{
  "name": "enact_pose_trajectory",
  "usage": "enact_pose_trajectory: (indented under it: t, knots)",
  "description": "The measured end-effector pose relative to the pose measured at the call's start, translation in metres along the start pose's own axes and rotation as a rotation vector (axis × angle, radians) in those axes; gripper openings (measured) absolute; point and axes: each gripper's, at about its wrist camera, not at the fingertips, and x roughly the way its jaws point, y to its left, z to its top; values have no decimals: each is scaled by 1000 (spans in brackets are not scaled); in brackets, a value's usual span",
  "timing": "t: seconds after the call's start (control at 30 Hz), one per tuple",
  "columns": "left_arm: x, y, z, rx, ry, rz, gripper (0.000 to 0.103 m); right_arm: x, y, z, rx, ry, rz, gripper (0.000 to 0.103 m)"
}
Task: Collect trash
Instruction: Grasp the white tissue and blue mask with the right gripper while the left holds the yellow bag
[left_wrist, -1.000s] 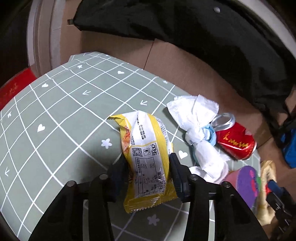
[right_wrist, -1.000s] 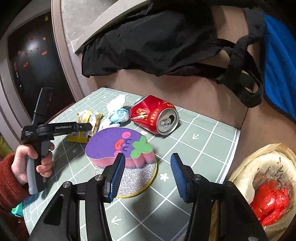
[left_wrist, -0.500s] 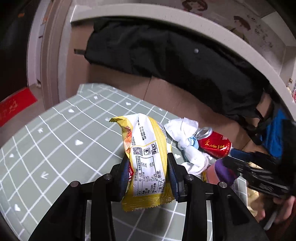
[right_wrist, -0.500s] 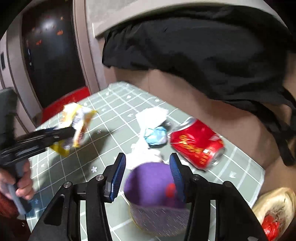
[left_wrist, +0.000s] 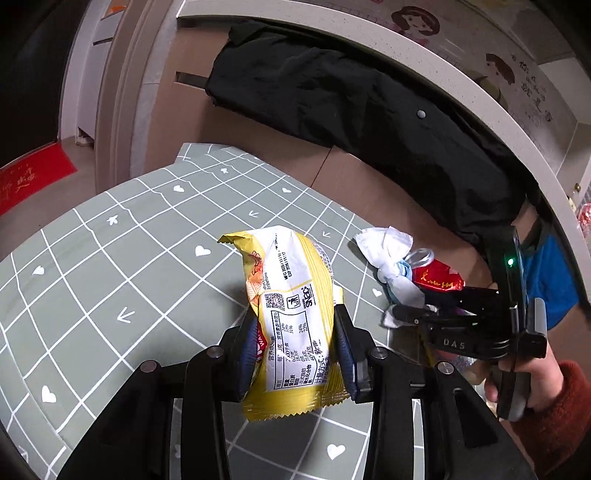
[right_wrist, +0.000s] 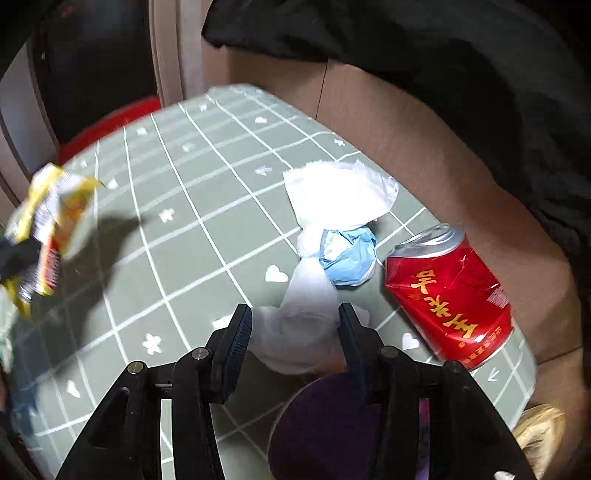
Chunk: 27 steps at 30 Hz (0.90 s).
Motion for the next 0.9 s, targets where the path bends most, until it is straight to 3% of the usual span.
enact_pose_trajectory:
  t: [0.17,0.27,0.47,0.6,0.7,0.73,0.83,0.9]
  knots:
    - [0,4,-1,-23,5,-13,39,-1,8,-6,-73,37,-12,44]
    - [-1,1,-2,-19,10,-23,39,-7,11,-11,-88,32,15,2]
    - [-4,-5,-4,-18,17,-28,39,-53,5,-17,-27,-124,148,2]
    - [-4,-12,-6,-13,27,-35,39,-88,-5,-24,-2,-207,167,2]
    - [-3,-20,-8,-1,30,-40,39,-98,-15,-29,25,-222,156,3]
    - [-2,-22,-8,4,32,-43,39,-94,-20,-28,33,-216,157,6]
    - [-3,-30,-9,29,30,-45,39,-77,-33,-25,70,-171,107,34]
    - [-3,-32,-9,40,23,-38,39,-62,-37,-22,88,-126,134,37]
